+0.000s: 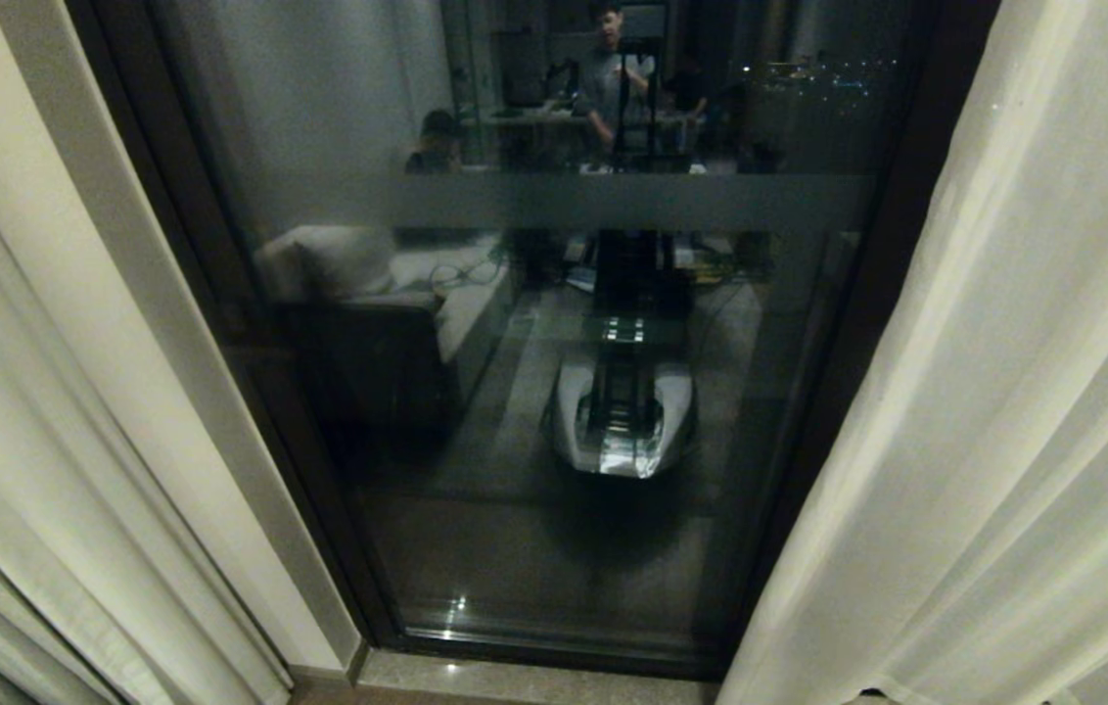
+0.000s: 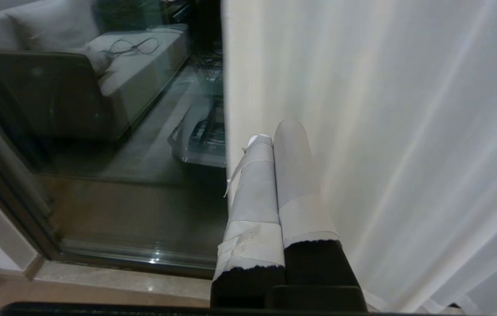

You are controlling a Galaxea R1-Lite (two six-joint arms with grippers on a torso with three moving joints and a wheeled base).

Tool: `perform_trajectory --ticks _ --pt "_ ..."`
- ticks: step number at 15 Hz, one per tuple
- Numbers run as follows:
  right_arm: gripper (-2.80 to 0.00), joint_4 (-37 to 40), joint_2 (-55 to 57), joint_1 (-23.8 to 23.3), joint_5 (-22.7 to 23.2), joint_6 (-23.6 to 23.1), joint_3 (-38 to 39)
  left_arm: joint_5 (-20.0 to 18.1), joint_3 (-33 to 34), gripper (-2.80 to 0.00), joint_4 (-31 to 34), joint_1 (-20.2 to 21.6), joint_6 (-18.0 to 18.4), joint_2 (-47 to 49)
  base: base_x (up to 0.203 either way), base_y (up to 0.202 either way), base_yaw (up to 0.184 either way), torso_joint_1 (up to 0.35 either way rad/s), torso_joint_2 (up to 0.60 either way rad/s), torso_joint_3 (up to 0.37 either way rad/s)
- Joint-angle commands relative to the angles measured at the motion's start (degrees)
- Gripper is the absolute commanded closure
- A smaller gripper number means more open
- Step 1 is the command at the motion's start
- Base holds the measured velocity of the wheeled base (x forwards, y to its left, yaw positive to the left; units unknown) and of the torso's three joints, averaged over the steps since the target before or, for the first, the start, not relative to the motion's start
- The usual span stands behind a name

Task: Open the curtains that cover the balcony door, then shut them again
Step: Close the inner curtains on both sides

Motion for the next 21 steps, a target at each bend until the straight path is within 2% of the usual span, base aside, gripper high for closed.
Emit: perform_trajectory --ticks 1,21 --pt "0.0 0.0 0.0 0.0 0.0 0.0 0.0 0.0 0.0 0.0 0.0 0.1 0.0 0.0 0.0 0.175 0.0 -0.002 0.0 -0.002" --pt "0.0 -0.1 0.0 0.0 0.0 0.0 0.0 0.0 0.0 0.0 0.0 0.0 0.0 0.0 0.0 0.172 -0.004 0.002 0.0 0.003"
